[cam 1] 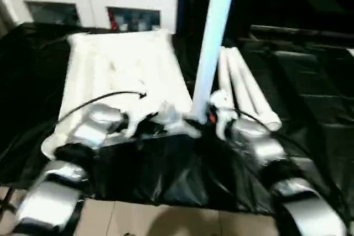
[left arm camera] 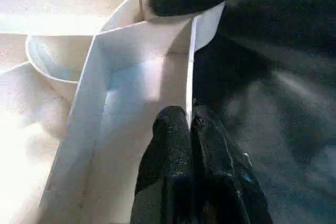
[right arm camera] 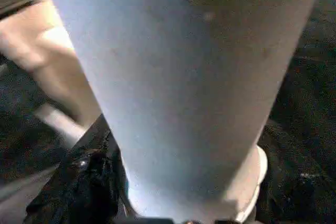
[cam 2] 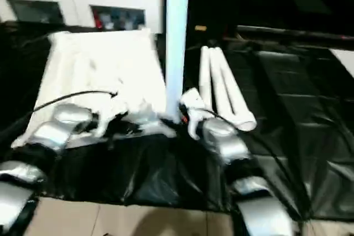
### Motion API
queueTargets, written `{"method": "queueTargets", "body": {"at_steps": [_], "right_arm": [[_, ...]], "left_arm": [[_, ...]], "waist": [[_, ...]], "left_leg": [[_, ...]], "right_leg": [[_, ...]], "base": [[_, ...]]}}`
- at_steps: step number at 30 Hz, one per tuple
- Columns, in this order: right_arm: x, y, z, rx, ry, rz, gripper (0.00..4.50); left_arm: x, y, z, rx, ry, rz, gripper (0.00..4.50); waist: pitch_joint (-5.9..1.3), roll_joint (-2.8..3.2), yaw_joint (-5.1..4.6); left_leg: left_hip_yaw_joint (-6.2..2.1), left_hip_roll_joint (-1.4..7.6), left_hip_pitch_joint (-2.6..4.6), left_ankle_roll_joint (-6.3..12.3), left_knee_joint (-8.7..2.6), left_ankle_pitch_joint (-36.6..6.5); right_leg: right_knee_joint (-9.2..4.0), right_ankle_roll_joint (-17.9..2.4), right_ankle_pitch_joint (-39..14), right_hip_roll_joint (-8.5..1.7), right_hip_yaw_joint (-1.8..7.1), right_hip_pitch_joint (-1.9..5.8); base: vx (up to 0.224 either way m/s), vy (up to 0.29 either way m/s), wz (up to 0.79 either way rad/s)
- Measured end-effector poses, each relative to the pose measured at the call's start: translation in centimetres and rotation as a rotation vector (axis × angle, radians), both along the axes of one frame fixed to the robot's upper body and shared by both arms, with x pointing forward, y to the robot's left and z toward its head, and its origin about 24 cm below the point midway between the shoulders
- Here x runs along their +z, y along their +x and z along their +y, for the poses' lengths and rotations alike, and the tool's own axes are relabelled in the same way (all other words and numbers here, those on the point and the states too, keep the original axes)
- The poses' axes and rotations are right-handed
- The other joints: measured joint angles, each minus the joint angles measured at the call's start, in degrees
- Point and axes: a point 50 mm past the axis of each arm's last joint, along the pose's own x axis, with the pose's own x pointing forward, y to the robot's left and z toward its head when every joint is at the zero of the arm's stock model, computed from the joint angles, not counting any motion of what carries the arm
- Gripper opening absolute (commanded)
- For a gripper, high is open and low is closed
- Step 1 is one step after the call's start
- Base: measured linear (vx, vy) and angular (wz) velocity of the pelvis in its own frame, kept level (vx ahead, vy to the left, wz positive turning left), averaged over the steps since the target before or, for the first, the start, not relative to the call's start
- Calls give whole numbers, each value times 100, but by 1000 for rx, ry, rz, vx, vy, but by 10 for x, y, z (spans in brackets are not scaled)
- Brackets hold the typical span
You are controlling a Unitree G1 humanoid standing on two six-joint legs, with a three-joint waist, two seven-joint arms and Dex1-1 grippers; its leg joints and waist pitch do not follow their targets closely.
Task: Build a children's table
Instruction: Rotate leg to tighten
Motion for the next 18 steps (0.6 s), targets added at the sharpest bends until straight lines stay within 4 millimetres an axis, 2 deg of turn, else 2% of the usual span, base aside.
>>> {"method": "queueTargets", "body": {"at_steps": [4,7,17,18], "right_arm": [[0,8,5,-194,15,6,280],[2,12,7,-267,23,9,280],[2,15,11,-299,37,4,280],[2,15,12,-299,40,2,336]], "left_arm": [[-1,4,-16,80,-6,-25,0],[0,4,-24,93,-2,-48,0],[0,1,-25,114,-5,-55,0],[0,0,-25,115,-6,-56,0]], "waist": [[-1,1,-21],[-1,0,-24],[-9,-14,-49],[-9,-13,-54]], "left_leg": [[-1,0,-1,0,-2,0],[-1,0,-4,0,-2,0],[3,5,-7,2,-25,-3],[3,5,-8,2,-25,-3]], "right_leg": [[1,-3,2,0,0,-2],[2,-33,21,0,-2,-3],[0,-33,21,2,-11,-13],[-1,-33,21,2,-11,-14]], "base": [[0,0,0],[0,0,0],[0,0,0],[0,0,0]]}}
